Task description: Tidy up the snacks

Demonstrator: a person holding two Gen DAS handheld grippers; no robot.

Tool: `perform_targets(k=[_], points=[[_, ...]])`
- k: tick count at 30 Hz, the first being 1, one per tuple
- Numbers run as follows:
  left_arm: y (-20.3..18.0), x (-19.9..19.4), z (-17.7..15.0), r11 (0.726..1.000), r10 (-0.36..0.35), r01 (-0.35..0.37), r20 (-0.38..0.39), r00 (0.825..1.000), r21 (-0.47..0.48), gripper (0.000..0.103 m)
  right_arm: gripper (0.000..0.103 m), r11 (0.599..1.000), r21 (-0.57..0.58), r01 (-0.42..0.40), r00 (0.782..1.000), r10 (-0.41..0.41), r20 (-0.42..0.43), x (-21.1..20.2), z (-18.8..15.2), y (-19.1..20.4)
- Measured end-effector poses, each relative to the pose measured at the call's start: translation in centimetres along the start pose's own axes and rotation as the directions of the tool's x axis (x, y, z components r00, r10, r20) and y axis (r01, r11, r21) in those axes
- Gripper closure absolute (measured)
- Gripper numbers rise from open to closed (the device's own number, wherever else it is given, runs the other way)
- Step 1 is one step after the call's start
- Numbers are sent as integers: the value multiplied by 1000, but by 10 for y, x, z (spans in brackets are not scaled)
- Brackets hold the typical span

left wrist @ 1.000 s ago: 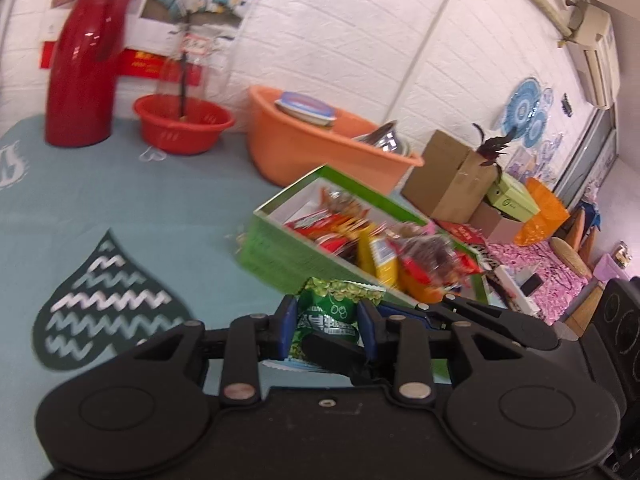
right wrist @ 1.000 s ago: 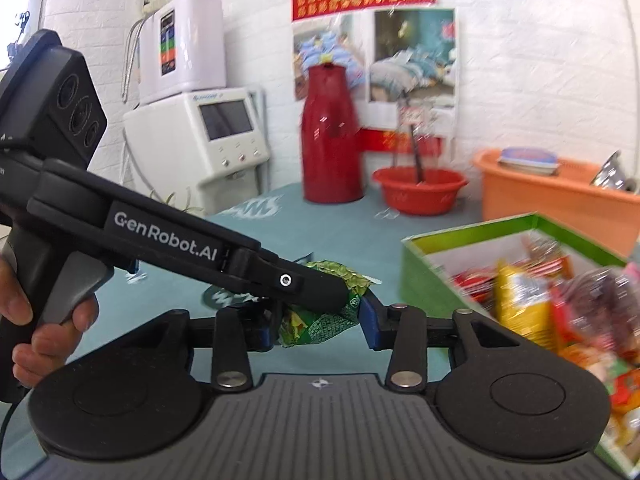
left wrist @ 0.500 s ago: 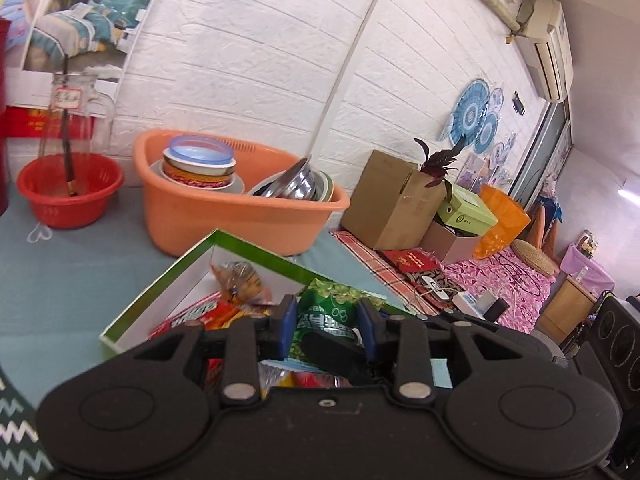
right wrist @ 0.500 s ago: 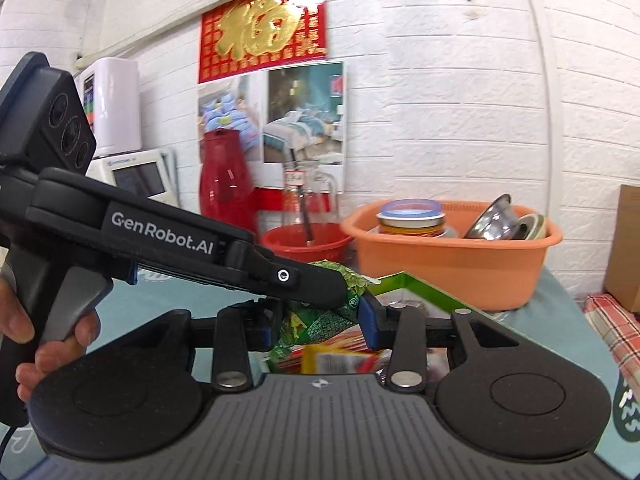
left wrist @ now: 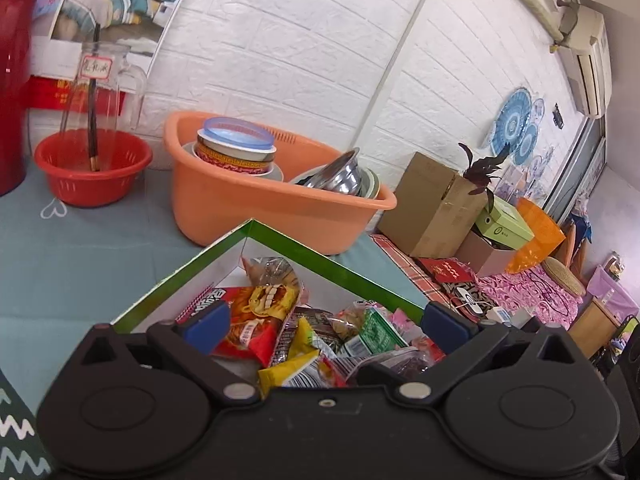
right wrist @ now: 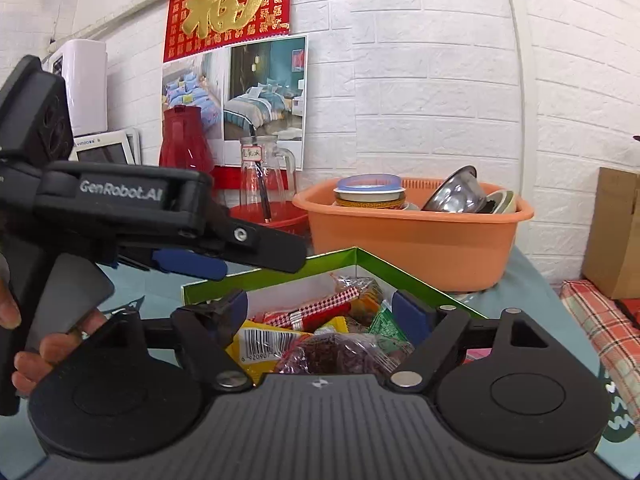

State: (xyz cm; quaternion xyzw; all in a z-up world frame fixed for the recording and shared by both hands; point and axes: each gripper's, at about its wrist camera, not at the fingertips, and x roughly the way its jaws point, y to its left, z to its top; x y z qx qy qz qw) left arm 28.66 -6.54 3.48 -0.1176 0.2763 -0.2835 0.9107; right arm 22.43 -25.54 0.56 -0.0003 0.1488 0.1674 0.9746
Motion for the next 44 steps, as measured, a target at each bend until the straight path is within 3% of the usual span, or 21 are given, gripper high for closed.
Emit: perform_targets(k=[6, 12, 15, 19, 24, 28, 33, 44], points=[[-24, -34, -7, 997, 33, -35, 27, 999, 68, 0, 0, 1000, 19, 12, 1000, -12, 13, -37, -3, 6], [-46, -76, -29, 988, 109, -116, 73, 991, 97, 0, 0, 997, 63, 44, 998, -47, 35, -88, -17, 11], [-53, -90, -45, 980, 160, -166, 57, 985, 112, 0, 0, 996, 46, 71, 997, -73, 25, -108, -29, 16], [-56, -104, -74, 956, 264, -266, 29, 964, 128, 0, 0, 994, 59, 97, 995, -97, -10, -128, -48, 23], [-54, -117, -112, 935, 338, -332, -28, 941, 127, 0, 0, 989, 73, 125, 990, -120, -68, -141, -66, 29], [-56, -129, -134, 906, 410, -400, -47, 911, 135, 0, 0, 984, 42, 172, 981, -168, -95, -146, -77, 39], [-60, -140, -147, 899, 428, -418, -55, 902, 134, 0, 0, 979, 52, 200, 976, -194, -101, -153, -82, 43], [-74, -148, -152, 896, 426, -416, -34, 904, 153, 0, 0, 978, 68, 196, 976, -188, -113, -157, -89, 49]])
